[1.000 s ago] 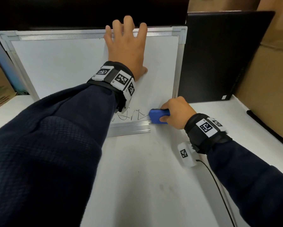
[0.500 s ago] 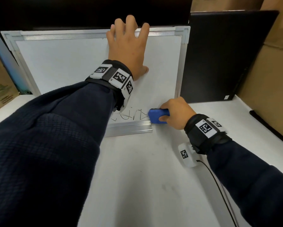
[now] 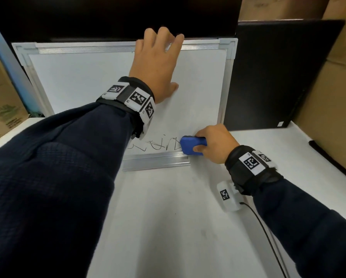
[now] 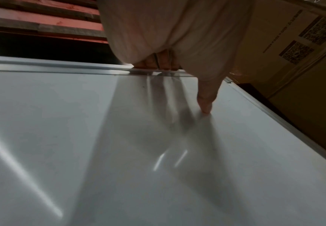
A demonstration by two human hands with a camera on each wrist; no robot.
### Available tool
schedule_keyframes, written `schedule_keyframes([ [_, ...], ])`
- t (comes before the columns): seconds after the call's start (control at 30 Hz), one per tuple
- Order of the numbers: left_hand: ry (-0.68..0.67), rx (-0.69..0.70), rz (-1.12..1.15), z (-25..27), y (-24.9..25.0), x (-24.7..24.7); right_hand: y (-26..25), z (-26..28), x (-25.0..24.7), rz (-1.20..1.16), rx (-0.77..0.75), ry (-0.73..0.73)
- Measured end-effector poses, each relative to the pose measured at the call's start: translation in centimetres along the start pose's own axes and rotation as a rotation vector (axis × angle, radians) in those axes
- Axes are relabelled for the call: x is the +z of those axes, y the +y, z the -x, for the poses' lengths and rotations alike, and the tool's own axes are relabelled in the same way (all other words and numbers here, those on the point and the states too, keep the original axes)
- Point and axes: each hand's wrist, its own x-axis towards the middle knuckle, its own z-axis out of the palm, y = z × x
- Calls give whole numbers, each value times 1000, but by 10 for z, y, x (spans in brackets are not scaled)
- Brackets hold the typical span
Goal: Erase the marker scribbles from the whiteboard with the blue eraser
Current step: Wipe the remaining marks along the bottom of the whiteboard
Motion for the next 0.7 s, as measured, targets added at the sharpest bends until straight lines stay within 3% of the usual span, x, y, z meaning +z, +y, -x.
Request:
schedule_keyframes([
  [0.2,6,70,67,9,-36,-9,24,8,-7,26,89,11],
  [0.43,87,-213,59,52,-110,-5,14,6,-5,45,137,-41],
  [0.7,109,-246,73,51,-112,-2,-32,-12,13,-51,96,-67],
])
